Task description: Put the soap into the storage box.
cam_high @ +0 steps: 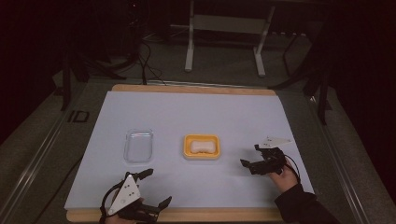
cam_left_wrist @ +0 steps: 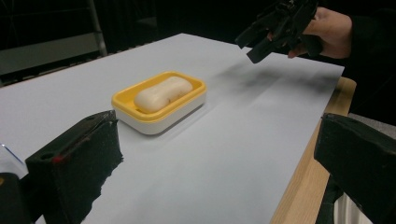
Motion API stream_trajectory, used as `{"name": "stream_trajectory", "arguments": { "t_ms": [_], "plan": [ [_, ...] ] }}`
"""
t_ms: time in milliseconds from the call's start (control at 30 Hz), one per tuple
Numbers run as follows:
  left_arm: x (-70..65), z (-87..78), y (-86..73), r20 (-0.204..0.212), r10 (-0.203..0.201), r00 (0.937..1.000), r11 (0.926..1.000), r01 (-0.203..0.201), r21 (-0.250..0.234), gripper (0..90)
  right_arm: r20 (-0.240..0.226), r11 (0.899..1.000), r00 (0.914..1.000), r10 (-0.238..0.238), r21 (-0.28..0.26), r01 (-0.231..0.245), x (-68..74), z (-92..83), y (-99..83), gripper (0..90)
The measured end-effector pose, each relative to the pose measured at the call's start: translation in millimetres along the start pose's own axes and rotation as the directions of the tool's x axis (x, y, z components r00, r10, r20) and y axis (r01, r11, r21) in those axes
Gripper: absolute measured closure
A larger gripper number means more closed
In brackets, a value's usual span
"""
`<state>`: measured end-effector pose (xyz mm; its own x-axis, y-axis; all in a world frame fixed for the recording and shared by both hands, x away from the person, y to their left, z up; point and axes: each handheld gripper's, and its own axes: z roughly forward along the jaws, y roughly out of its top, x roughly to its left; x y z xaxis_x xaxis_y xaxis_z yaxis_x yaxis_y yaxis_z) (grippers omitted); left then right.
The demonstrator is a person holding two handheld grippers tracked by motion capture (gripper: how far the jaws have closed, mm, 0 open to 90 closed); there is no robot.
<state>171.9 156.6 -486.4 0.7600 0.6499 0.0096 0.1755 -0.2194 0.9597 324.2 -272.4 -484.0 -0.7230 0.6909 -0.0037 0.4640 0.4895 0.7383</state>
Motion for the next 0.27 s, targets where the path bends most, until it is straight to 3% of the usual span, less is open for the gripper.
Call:
{"name": "stream_trajectory", "arguments": {
  "t_ms": [267],
  "plan": [
    [-0.1,0.1,0.1,0.000,0.000,1.0000,1.0000,0.000,-0.001,0.8,-0.004,1.000,1.0000,-0.005,-0.004,0.005,0.1,0.4,-0.2,13.5]
  ]
}}
